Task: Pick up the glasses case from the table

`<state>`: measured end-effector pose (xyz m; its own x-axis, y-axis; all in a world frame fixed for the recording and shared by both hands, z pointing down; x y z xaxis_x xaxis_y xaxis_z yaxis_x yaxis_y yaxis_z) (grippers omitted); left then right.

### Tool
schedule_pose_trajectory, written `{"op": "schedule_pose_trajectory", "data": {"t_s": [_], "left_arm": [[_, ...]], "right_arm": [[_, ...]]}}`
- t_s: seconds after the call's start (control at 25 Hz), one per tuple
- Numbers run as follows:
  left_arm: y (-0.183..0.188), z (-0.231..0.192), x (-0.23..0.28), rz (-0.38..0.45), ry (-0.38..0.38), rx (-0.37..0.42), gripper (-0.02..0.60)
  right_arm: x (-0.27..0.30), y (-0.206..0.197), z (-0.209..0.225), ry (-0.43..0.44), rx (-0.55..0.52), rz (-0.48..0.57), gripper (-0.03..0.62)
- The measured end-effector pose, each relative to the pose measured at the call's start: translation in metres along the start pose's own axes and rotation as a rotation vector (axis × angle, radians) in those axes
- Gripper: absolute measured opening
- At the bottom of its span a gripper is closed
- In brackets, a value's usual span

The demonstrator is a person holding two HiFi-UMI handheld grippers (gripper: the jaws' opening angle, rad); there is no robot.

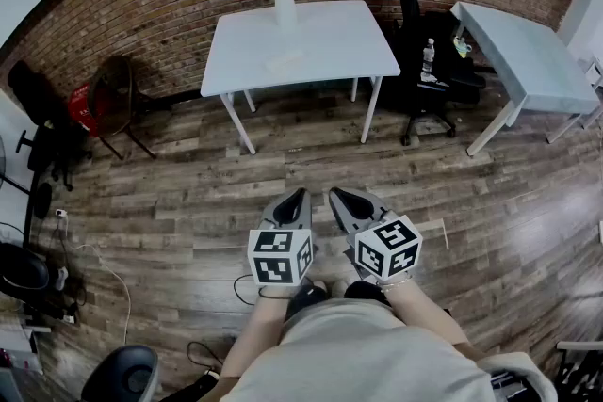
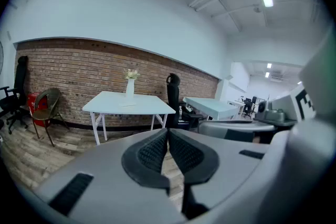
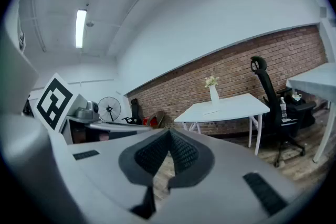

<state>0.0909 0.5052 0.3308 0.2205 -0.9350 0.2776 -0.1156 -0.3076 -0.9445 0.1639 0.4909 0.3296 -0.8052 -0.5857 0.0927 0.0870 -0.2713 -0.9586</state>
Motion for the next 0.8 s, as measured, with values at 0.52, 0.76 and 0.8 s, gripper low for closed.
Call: {"op": "schedule_pose_trajectory", "data": {"t_s": [0.52, 0.76, 0.8], "left_arm": [[-0.007, -0.005, -0.003, 0.009, 0.041, -0.044, 0.012], [-0.005, 0.012, 0.0, 0.051, -0.017, -0.086, 0.012], [-0.008, 0.013, 0.001, 0.045, -0.009, -0.076, 0.012]], "right_arm": [[-0.005, 0.012, -0.003, 0.025, -0.037, 0.027, -0.002], [-0.015, 0.011, 0.005, 0.059, 0.021, 0.053, -0.002], [-0.017, 0.008, 0.007, 0.061, 0.018, 0.043, -0.002]]}}
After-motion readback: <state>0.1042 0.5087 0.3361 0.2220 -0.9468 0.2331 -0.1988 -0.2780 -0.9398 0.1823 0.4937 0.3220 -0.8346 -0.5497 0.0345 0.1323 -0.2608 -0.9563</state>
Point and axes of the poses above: the fingertips, and each gripper's own axes: x forward along the fingers, z to its right, y out of its top, the point moved 2 cm from there along -x, backward along the fingers, and after that the axes turned 8 degrees about z, right-handed, at the moved point
